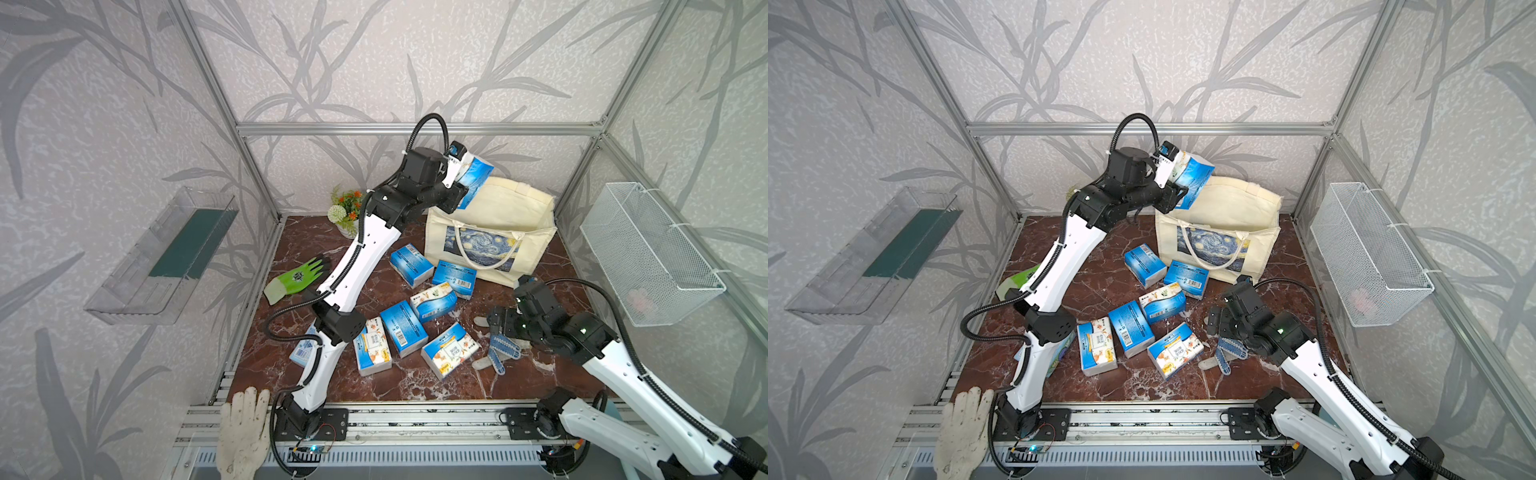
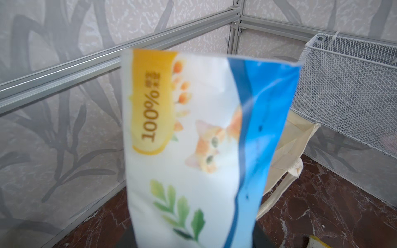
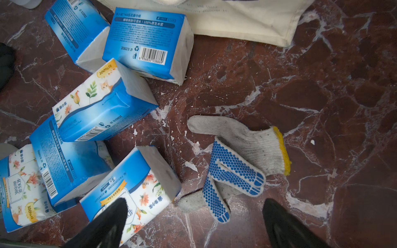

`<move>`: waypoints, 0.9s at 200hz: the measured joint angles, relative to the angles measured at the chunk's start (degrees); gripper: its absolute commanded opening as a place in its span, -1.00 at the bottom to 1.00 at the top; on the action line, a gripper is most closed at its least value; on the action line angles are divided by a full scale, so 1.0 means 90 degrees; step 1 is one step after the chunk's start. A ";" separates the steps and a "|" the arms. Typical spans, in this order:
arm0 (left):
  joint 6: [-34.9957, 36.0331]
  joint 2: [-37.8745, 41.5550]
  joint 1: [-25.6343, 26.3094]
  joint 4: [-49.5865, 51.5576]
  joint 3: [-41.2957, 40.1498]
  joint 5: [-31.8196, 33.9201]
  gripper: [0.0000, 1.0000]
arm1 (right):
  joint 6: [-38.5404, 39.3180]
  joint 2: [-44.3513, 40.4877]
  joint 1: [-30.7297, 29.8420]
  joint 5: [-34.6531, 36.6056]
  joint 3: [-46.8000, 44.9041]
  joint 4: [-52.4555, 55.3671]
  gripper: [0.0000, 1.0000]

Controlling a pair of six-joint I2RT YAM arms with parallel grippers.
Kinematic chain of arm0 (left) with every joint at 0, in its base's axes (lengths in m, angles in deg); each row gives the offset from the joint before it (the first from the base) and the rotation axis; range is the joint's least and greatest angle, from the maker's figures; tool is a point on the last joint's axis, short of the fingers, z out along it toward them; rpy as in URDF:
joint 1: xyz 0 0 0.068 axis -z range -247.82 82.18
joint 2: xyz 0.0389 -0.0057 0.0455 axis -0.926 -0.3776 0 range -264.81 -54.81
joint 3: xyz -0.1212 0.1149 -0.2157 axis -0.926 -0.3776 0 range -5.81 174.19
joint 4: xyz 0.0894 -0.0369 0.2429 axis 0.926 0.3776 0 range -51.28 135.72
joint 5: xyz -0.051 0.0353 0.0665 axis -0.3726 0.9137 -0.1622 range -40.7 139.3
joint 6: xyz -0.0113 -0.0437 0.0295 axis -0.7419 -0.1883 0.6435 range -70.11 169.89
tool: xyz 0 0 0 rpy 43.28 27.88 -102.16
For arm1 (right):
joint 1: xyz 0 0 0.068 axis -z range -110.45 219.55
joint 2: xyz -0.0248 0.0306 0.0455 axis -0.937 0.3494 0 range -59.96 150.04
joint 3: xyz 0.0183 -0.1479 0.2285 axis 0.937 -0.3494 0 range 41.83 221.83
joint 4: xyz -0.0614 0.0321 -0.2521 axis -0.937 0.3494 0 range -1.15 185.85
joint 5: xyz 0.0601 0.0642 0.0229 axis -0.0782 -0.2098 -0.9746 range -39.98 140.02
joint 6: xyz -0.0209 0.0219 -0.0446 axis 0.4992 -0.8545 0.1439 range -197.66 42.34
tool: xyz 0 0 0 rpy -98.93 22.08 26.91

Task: Put tissues into the canvas bag
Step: Place the pack of facial tissues in the canvas bag.

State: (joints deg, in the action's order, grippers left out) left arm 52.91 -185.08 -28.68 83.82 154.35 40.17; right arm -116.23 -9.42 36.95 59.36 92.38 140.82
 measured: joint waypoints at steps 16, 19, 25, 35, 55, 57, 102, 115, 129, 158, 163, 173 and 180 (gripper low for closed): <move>0.0041 -0.0376 0.0131 -0.0260 0.0002 0.0051 -0.05 | -0.0073 0.0000 0.0000 -0.0029 0.0000 0.0000 0.96; 0.0053 -0.0442 0.0153 -0.0308 0.0002 0.0063 -0.04 | -0.0078 0.0000 0.0000 -0.0034 0.0000 0.0000 0.96; 0.0085 -0.0571 0.0187 -0.0393 0.0002 0.0092 -0.04 | -0.0095 0.0000 0.0000 -0.0039 0.0000 0.0000 0.96; 0.0146 -0.0782 0.0260 -0.0527 0.0002 0.0172 -0.04 | -0.0121 0.0000 0.0000 -0.0044 0.0000 0.0000 0.96; 0.0243 -0.1093 0.0364 -0.0736 0.0002 0.0347 -0.04 | -0.0182 -0.0005 0.0000 -0.0041 -0.0005 0.0005 0.96; 0.0262 -0.1132 0.0374 -0.0775 0.0002 0.0369 -0.04 | -0.0187 -0.0005 0.0000 -0.0041 -0.0005 0.0005 0.96; 0.0461 -0.1256 0.0440 -0.1166 0.0002 0.0588 -0.03 | -0.0214 -0.0056 0.0000 0.0010 -0.0005 0.0015 0.96; 0.0525 -0.1256 0.0437 -0.1273 0.0002 0.0651 -0.02 | -0.0211 -0.0044 0.0000 0.0024 -0.0005 0.0012 0.96; 0.0578 -0.1265 0.0437 -0.1309 0.0002 0.0682 0.00 | -0.0209 -0.0019 0.0000 0.0024 -0.0005 0.0010 0.96; 0.0707 -0.1331 0.0430 -0.1394 0.0002 0.0775 0.03 | -0.0189 0.0097 0.0000 0.0024 -0.0007 -0.0032 0.96; 0.0721 -0.1350 0.0425 -0.1401 0.0002 0.0797 0.04 | -0.0187 0.0117 0.0000 0.0024 -0.0007 -0.0036 0.96; 0.0755 -0.1389 0.0425 -0.1401 0.0002 0.0833 0.06 | -0.0177 0.0146 0.0000 0.0024 -0.0007 -0.0051 0.96; 0.0784 -0.1423 0.0425 -0.1401 0.0002 0.0848 0.08 | -0.0168 0.0158 0.0000 0.0024 -0.0007 -0.0058 0.96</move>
State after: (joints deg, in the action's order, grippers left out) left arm 59.97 -197.89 -24.86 71.21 154.37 47.80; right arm -117.74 -8.00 36.95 59.58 92.31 140.29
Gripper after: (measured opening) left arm 0.529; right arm 0.981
